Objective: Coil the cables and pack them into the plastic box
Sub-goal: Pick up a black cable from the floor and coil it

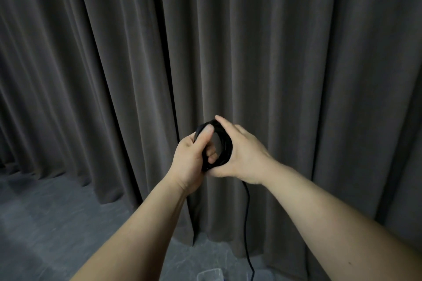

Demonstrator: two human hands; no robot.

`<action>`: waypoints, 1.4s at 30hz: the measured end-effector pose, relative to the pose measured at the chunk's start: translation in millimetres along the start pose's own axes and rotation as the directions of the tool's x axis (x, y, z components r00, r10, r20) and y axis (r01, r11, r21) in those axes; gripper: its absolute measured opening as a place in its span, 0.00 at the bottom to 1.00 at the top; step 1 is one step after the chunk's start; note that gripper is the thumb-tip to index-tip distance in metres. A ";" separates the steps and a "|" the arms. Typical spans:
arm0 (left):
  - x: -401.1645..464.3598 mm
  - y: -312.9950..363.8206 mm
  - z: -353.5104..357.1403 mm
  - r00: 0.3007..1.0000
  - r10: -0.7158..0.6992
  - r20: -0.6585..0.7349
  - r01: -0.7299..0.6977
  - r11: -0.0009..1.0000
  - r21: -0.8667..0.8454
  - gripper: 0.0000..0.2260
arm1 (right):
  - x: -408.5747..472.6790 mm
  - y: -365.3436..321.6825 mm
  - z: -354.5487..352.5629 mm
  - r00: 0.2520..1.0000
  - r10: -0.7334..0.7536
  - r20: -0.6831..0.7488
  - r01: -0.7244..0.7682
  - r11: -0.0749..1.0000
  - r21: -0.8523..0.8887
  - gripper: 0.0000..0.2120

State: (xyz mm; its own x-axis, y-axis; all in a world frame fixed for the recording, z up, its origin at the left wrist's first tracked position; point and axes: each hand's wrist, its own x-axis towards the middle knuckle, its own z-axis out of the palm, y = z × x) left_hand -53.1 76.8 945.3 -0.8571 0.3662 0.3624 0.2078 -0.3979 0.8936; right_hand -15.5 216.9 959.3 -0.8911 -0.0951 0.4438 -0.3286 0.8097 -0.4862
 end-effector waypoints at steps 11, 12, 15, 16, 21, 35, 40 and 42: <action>-2.1 11.0 10.2 0.998 0.019 -0.061 -0.017 0.999 0.029 0.14 | 4.8 6.4 3.7 0.998 0.055 -0.032 -0.044 0.966 0.255 0.55; -1.7 11.3 10.8 0.996 0.012 -0.092 -0.011 1.000 0.012 0.13 | 5.2 5.1 3.1 0.999 0.051 -0.006 -0.047 0.957 0.285 0.56; 2.5 16.2 8.6 0.980 0.055 -0.192 -0.067 0.996 -0.059 0.12 | 2.2 10.8 4.7 0.989 0.097 0.111 -0.128 0.942 0.310 0.54; 4.9 18.9 5.9 0.970 0.071 -0.233 -0.091 0.993 -0.079 0.12 | -0.3 15.8 6.2 0.983 0.120 0.135 -0.156 0.942 0.298 0.47; 11.1 28.2 -11.1 0.926 0.082 -0.370 -0.120 0.990 -0.080 0.13 | -3.7 31.6 12.6 0.960 0.266 -0.085 -0.199 0.867 0.457 0.13; 20.3 58.5 -46.8 0.751 0.085 -0.655 -0.362 0.883 -0.300 0.15 | -25.3 40.9 27.4 0.943 0.307 0.128 -0.325 0.770 0.549 0.10; 20.0 42.6 -44.9 0.744 0.294 -0.600 -0.218 0.956 0.197 0.14 | -19.8 8.1 5.7 0.990 -0.043 0.133 0.066 0.982 -0.175 0.12; 17.9 36.9 -38.7 0.784 0.328 -0.527 -0.151 0.925 0.350 0.14 | -16.8 -20.7 -6.9 0.958 -0.125 0.258 0.201 0.934 -0.296 0.14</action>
State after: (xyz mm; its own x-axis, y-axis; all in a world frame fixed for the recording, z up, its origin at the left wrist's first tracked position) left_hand -79.0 36.1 974.4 -0.8524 -0.2869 0.4372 0.4866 -0.1292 0.8640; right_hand 8.4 205.7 967.1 -0.8933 -0.3417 0.2921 -0.3938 0.9081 -0.1421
